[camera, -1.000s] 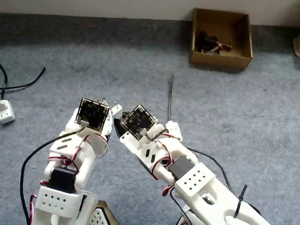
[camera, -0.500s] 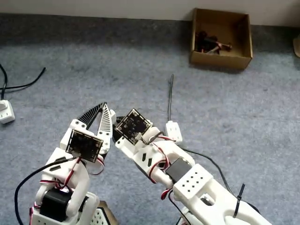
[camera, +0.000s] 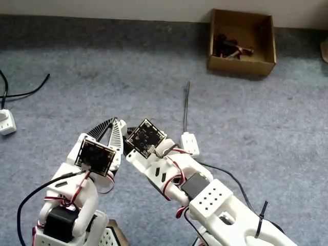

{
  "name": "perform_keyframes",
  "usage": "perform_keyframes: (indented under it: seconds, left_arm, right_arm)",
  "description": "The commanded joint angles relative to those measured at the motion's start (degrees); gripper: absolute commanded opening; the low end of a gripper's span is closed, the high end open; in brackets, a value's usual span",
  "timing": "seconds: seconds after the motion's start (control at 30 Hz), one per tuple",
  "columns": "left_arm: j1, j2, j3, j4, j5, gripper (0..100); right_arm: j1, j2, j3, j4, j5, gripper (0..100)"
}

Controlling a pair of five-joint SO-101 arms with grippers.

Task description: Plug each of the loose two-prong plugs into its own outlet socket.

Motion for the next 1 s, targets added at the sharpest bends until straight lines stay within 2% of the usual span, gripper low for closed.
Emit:
perform_keyframes:
  seconds: [0.0,0.23,0.43,0.53,0.97]
  left_arm:
    - [1.1,-0.48,-0.13,1.32,-0.35,1]
    - [0.84,-0.48,2.59,1.23,-0.62,1]
    - [-1.45,-0.13,3.91,-2.02,-0.62,1]
    - [-1.63,-0.04,4.0,-2.37,-0.62,1]
    - [-1.98,-0.04,5.32,-2.9,-0.7,1]
  right_arm:
    - [-0.31,-1.71,-0.66,-1.27,0.0,0.5]
    - [-0.48,-1.98,-0.66,-1.01,0.0,0.5]
    - [-0.57,-10.68,-0.04,-0.57,0.0,0.5]
    - [-0.66,-13.85,0.48,3.74,-0.09,0.5]
    - [-0.75,-14.9,0.48,6.73,-0.26,0.5]
